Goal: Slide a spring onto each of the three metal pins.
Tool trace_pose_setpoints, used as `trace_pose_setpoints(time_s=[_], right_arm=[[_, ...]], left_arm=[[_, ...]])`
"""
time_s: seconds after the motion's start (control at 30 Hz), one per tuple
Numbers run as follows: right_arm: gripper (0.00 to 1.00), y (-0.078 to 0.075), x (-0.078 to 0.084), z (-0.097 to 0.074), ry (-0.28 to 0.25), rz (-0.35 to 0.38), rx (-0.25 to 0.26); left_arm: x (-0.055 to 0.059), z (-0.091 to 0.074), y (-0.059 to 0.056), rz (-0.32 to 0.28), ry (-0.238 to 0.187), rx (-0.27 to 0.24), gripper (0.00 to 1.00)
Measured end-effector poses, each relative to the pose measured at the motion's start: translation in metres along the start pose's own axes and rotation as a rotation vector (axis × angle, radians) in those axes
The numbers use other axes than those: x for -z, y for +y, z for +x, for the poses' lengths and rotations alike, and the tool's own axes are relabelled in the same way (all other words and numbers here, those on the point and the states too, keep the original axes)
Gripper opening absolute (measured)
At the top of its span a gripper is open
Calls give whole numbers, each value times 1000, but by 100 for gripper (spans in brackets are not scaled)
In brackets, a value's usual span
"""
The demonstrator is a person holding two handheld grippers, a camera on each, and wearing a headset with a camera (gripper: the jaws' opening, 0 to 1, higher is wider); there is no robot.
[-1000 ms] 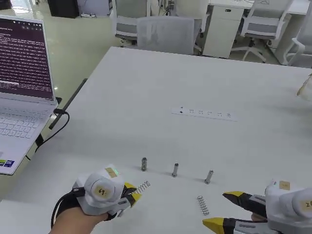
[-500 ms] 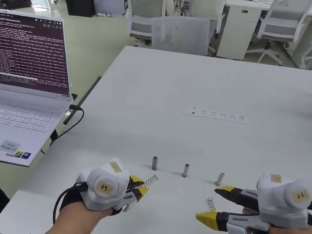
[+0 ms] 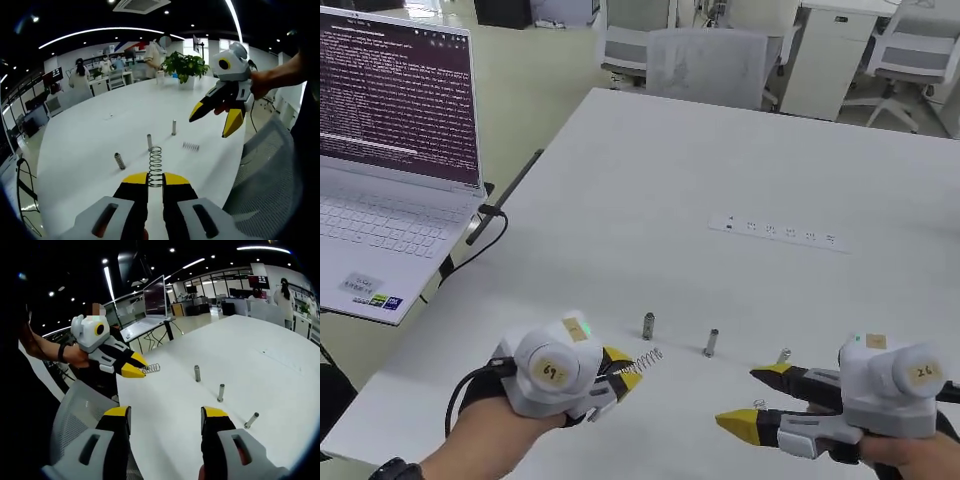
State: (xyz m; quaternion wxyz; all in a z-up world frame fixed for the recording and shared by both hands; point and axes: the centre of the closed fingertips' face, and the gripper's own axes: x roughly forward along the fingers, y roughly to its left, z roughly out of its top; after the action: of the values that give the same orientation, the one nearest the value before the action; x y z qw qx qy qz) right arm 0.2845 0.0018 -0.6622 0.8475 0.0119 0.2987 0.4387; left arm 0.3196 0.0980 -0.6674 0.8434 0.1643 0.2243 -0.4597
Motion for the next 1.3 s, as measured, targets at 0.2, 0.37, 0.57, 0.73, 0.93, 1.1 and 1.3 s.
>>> trace_pose_setpoints(time_s=[0.2, 0.37, 0.57, 0.73, 0.93, 1.1, 1.3], right_arm=[[54, 1, -4, 5, -6, 3, -15], [52, 4, -7, 8, -15, 5, -31], [49, 7, -12, 10, -29, 16, -53], [45, 10, -14, 11, -32, 27, -74], [37, 15, -16, 13, -42, 48, -105], [31, 17, -15, 14, -47, 69, -125], [23, 21, -14, 13, -53, 99, -147]], left_arm=[[-8, 2, -10, 20, -11, 21, 2], [-16, 5, -22, 50, -19, 49, 2], [-22, 12, -37, 80, -27, 86, 2], [-29, 16, -51, 113, -35, 118, 2], [-34, 19, -61, 142, -42, 145, 2], [-34, 20, -65, 155, -40, 158, 2], [-33, 20, -70, 172, -36, 171, 2]])
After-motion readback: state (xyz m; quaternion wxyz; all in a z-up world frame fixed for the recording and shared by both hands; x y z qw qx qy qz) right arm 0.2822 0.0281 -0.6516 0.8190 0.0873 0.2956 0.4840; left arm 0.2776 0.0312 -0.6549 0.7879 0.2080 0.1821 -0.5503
